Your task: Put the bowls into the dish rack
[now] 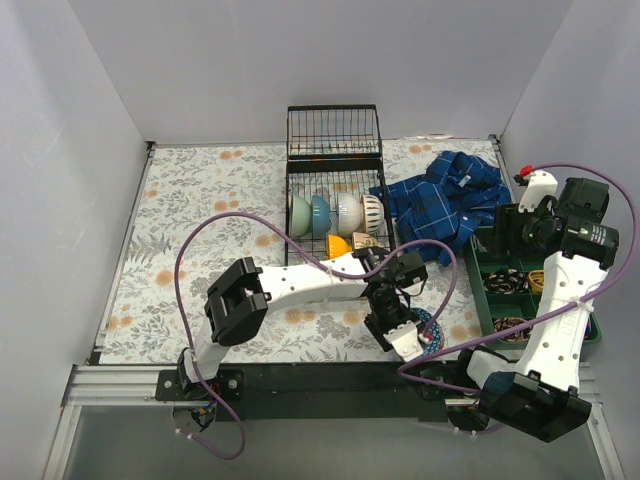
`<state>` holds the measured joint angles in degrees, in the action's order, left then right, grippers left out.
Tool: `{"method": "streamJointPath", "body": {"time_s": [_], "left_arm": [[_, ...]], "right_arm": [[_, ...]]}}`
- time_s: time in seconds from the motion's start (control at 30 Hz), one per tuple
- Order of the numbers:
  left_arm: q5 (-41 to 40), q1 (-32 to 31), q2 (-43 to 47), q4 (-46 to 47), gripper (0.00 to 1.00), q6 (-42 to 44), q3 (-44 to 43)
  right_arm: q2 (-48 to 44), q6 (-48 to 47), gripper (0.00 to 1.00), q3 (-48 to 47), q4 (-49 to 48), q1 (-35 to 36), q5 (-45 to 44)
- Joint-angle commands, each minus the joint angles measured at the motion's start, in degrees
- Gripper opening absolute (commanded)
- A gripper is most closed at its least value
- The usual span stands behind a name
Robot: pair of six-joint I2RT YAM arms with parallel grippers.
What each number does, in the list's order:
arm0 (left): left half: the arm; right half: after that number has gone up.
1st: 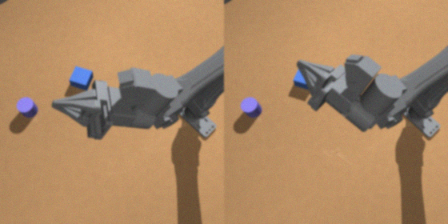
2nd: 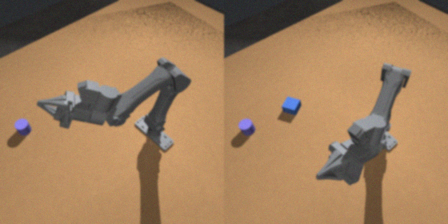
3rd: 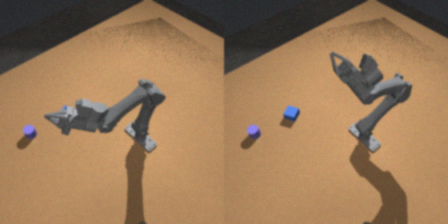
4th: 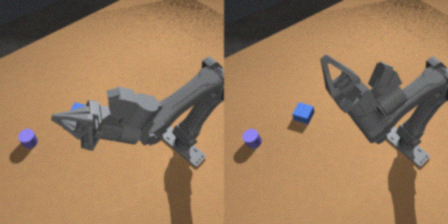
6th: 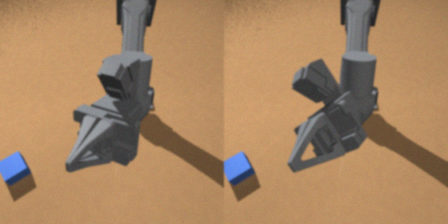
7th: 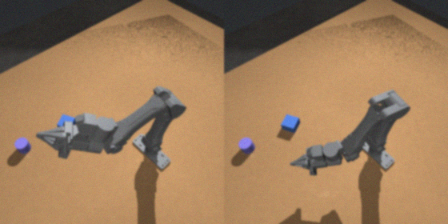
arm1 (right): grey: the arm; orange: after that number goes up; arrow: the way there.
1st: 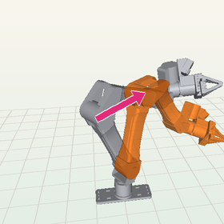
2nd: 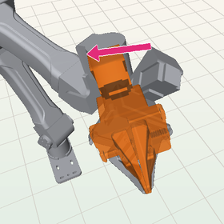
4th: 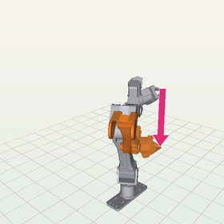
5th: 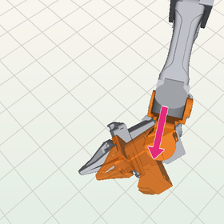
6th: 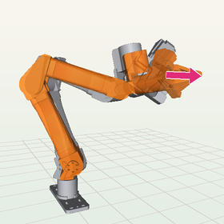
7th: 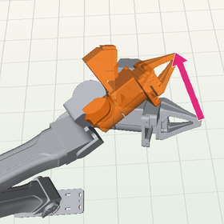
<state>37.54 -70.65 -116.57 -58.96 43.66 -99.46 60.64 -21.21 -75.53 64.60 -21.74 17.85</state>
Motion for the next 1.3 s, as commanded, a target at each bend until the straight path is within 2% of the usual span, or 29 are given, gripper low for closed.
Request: {"method": "streamJointPath", "body": {"time_s": [0.0,0.3,0.47,1.03,1.17,1.27], "left_arm": [[-1.8,-0.4,-0.6,-4.1,0.43,5.2,-4.5],[-5.4,-0.8,-3.7,-9.3,0.21,7.3,-12.0],[-6.4,-0.9,-5.3,-14.3,0.23,9.0,-14.0],[-7.7,-2.5,-8.2,-12.9,0.27,12.3,-12.3],[-8.5,-3.1,-9.2,-12.6,0.24,13.1,-13.1],[-8.9,-3.4,-9.6,-12.7,0.18,12.7,-14.3]], "right_arm": [[-0.2,-0.1,0.67,-0.6,0.2,-0.3,-0.2],[-1.1,-0.6,0.67,1.4,0.6,-0.4,0.1],[-0.5,-0.6,0.67,0.7,0.6,-0.4,0.6],[-0.5,-0.2,0.67,1.4,0.5,-0.9,1.2],[-0.8,-0.1,0.67,1.7,0.6,-1.1,1.5],[-1.1,0.0,0.67,1.8,0.6,-1.3,1.6]]}}
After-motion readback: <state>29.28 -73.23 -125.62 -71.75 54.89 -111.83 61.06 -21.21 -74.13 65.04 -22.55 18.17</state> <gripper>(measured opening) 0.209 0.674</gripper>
